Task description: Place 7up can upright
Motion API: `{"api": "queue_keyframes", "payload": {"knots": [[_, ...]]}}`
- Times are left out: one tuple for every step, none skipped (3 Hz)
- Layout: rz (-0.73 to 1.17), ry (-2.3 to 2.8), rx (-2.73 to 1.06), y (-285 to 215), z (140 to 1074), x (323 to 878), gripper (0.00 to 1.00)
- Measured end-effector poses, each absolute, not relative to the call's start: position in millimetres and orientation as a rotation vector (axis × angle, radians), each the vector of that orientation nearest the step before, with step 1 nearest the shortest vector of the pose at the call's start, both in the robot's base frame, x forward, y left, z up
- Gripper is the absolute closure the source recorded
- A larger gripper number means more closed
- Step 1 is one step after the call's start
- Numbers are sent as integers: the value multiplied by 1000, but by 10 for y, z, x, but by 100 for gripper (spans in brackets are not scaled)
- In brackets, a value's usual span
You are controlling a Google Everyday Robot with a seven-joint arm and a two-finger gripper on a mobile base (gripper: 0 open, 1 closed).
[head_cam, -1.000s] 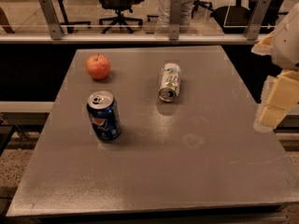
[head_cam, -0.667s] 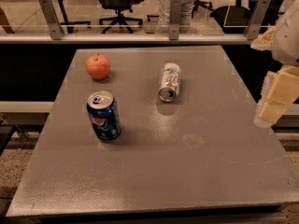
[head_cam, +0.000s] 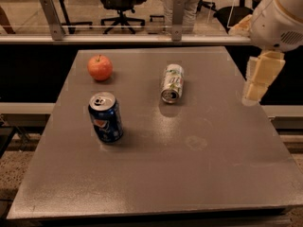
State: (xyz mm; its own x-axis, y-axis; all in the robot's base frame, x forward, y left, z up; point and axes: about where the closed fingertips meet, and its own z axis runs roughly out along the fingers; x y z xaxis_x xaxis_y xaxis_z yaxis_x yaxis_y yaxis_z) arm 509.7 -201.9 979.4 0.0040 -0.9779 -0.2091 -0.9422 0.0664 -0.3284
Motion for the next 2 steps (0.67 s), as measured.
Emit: {"api": "queue_keyframes", "payload": {"knots": [[-135, 1837, -2039, -1839, 9673, 5388, 0], [-150, 1704, -2164, -1686, 9542, 5627, 0]]}}
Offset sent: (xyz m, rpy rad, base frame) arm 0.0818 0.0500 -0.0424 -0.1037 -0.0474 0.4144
